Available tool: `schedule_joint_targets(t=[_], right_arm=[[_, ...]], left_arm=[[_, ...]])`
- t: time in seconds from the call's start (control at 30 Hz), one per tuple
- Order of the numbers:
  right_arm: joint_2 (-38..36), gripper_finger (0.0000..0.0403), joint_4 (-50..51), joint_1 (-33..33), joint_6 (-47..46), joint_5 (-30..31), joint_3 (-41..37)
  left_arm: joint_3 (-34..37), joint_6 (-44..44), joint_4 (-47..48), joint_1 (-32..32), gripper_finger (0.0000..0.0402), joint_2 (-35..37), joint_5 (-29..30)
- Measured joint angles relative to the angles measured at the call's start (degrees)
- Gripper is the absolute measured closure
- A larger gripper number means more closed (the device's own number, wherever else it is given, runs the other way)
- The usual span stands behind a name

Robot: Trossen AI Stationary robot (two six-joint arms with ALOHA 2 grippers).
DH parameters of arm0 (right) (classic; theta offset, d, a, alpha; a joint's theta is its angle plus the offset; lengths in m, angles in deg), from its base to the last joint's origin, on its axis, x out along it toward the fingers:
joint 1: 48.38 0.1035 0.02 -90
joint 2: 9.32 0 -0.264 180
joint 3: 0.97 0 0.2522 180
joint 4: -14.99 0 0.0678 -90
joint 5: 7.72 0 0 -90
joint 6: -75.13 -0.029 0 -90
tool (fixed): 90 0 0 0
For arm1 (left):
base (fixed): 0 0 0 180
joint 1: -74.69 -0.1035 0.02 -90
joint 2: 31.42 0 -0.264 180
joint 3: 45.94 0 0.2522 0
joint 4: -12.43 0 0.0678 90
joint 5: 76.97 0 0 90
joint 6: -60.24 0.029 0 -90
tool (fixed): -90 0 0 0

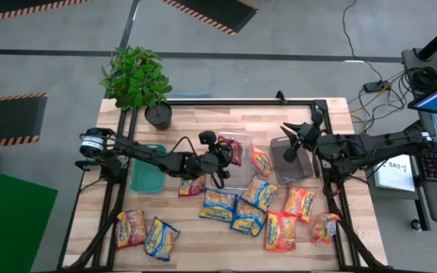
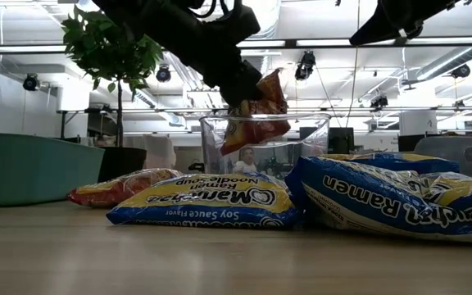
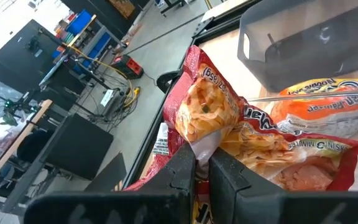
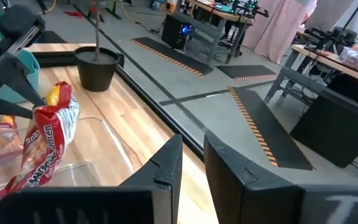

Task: Sort Maruchan noodles
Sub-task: Put the red noodle pack into the transparent bin

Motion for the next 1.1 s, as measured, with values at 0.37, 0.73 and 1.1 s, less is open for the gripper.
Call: schedule_joint_targets(t=[0.37, 0.73, 1.1], right_arm=[[0.02, 0.0346, -0.06, 0.00, 0.17, -0.02, 0.00], [0.02, 0.0346, -0.03, 0.00, 0.15, -0.42, 0.00], [0.02, 0.0346, -0.02, 0.00, 0.65, -0.42, -0.02]], left_arm=[[0.00, -4.17, -0.24, -0.90, 0.0393, -1.10, 0.02], [0.00, -1.58, -7.25, -1.43, 0.0393, -4.98, 6.60], [0.00, -1.74, -11.68, -2.49, 0.0355, -8.73, 6.37]])
